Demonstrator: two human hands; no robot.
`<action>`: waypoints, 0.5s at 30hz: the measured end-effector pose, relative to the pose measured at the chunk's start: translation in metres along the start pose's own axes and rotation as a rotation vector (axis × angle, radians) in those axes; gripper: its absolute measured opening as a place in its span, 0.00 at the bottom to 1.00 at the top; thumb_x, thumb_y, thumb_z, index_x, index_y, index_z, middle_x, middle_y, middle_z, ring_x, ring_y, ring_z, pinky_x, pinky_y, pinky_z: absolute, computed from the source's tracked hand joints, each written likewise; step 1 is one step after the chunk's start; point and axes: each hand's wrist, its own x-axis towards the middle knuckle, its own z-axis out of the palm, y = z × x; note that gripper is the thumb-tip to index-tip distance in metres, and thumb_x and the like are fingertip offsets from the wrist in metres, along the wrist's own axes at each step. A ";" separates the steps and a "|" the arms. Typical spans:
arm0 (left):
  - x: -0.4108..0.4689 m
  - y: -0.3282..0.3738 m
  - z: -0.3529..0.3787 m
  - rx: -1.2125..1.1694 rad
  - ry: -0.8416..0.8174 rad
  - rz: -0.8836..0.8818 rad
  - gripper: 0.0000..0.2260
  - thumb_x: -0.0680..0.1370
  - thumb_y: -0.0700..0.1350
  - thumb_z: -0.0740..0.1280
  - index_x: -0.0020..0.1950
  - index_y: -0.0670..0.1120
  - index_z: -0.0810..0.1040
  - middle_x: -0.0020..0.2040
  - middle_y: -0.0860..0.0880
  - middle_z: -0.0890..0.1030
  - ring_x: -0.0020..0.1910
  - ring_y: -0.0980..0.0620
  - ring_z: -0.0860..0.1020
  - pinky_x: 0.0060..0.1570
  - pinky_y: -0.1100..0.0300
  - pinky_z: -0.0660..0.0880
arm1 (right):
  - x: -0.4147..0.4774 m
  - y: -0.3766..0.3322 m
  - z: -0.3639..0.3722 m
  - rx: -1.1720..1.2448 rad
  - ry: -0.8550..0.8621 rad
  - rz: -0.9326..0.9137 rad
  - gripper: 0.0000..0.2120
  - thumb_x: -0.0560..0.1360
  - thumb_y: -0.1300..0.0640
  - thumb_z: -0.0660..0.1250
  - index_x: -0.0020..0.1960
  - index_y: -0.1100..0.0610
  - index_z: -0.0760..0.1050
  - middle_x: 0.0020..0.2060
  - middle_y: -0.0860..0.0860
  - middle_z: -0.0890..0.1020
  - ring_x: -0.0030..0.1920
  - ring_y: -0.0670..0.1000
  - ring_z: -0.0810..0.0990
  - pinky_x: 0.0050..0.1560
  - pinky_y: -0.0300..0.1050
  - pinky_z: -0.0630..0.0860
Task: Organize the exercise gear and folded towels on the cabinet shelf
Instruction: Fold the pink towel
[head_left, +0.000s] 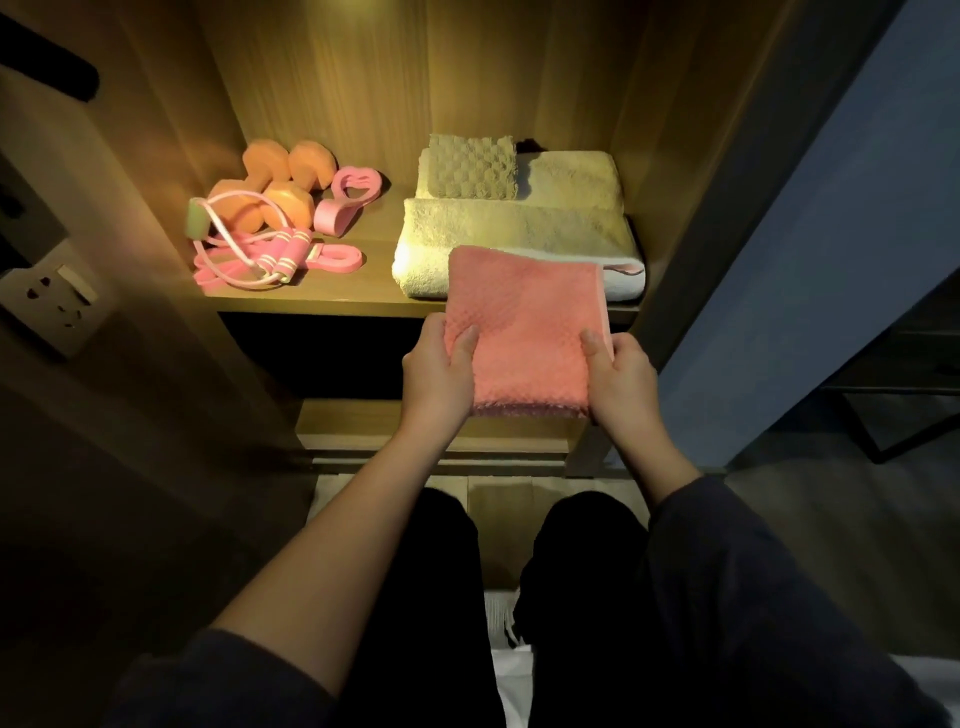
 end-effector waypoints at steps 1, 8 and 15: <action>0.010 0.003 0.007 -0.014 0.006 -0.009 0.04 0.82 0.51 0.61 0.55 0.52 0.72 0.44 0.62 0.74 0.43 0.66 0.73 0.34 0.72 0.66 | 0.013 -0.001 -0.002 -0.004 0.007 0.000 0.13 0.82 0.44 0.58 0.51 0.54 0.70 0.39 0.42 0.74 0.38 0.40 0.72 0.29 0.34 0.65; 0.103 0.025 0.065 -0.018 -0.028 0.016 0.09 0.83 0.51 0.59 0.53 0.46 0.72 0.45 0.50 0.78 0.42 0.52 0.76 0.36 0.57 0.71 | 0.118 -0.004 -0.011 0.000 0.086 0.041 0.11 0.83 0.45 0.55 0.55 0.52 0.69 0.41 0.41 0.73 0.39 0.40 0.72 0.31 0.37 0.65; 0.185 0.030 0.113 -0.060 -0.096 -0.099 0.04 0.83 0.44 0.57 0.56 0.45 0.69 0.42 0.56 0.73 0.39 0.61 0.71 0.31 0.71 0.67 | 0.195 -0.006 -0.010 0.018 0.075 0.090 0.16 0.84 0.53 0.51 0.71 0.51 0.63 0.54 0.51 0.73 0.51 0.51 0.75 0.43 0.46 0.75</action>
